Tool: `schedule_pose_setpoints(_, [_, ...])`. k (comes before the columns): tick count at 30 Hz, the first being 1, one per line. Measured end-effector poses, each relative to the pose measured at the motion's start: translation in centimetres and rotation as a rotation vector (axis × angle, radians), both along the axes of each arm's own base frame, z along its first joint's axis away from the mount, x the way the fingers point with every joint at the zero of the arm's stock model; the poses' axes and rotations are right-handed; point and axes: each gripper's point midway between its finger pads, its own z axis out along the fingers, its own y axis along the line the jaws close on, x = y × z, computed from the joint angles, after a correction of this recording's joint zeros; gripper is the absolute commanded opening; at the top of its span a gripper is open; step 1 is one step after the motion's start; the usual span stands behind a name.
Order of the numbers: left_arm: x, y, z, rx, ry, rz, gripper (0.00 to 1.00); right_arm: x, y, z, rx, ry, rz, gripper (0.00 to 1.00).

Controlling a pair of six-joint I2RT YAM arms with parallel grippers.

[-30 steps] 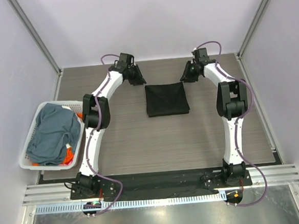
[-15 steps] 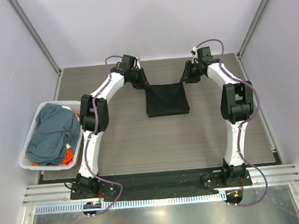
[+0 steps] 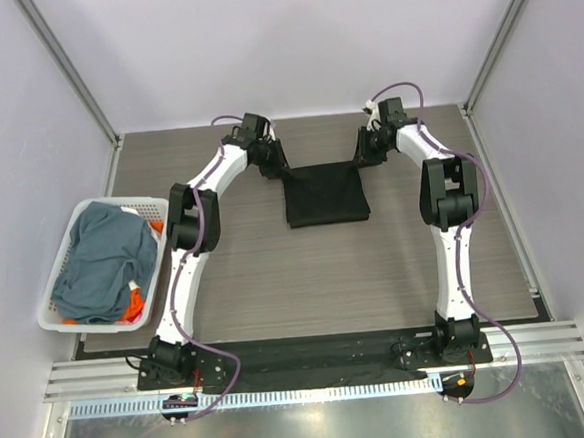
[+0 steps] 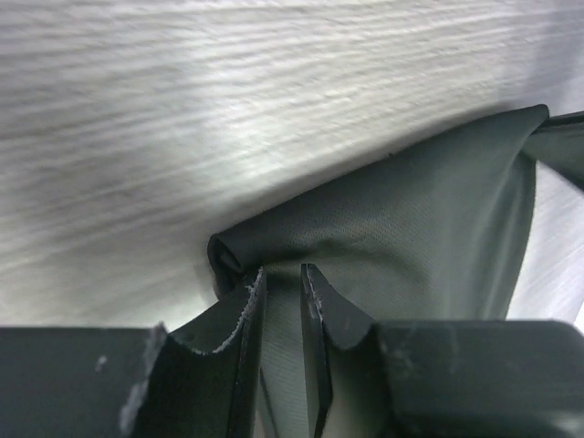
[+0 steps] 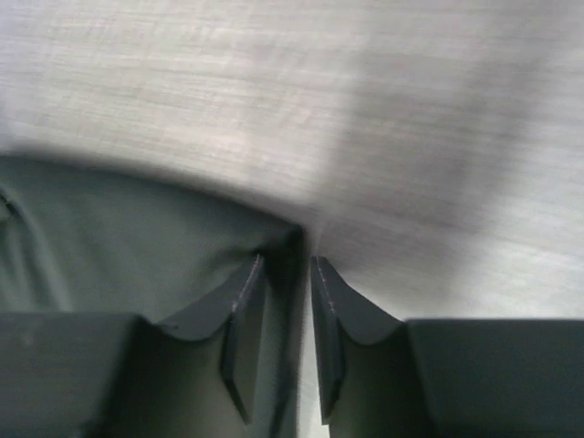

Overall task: Fold and stack the t-shirts
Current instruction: Fold the tshirt

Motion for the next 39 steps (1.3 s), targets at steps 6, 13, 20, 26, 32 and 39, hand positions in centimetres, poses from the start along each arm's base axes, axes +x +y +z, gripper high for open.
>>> schedule_pose_setpoints(6, [1.0,0.7,-0.1,-0.005,-0.008,0.019,0.25,2.2,-0.7,0.4,-0.001,-0.043,-0.013,0.03])
schedule_pose_setpoints(13, [1.3,0.7,0.9,-0.055,-0.002,0.012,0.29,2.7,-1.3,0.2,0.009,-0.032,-0.044,0.15])
schedule_pose_setpoints(20, [-0.1,1.4,3.4,-0.106,0.025,0.009,0.29,1.2,-1.8,3.0,0.027,0.000,-0.102,0.32])
schedule_pose_setpoints(26, [-4.2,2.0,8.4,-0.134,0.010,-0.012,0.28,-3.2,-1.3,9.3,0.048,-0.040,-0.096,0.38])
schedule_pose_setpoints(32, [-9.3,0.4,8.1,-0.130,0.038,-0.071,0.24,-7.2,0.3,10.4,0.039,-0.035,-0.042,0.45])
schedule_pose_setpoints(39, [-15.1,-0.9,1.8,-0.060,0.190,-0.111,0.24,-11.5,1.3,4.4,-0.047,0.120,0.018,0.40])
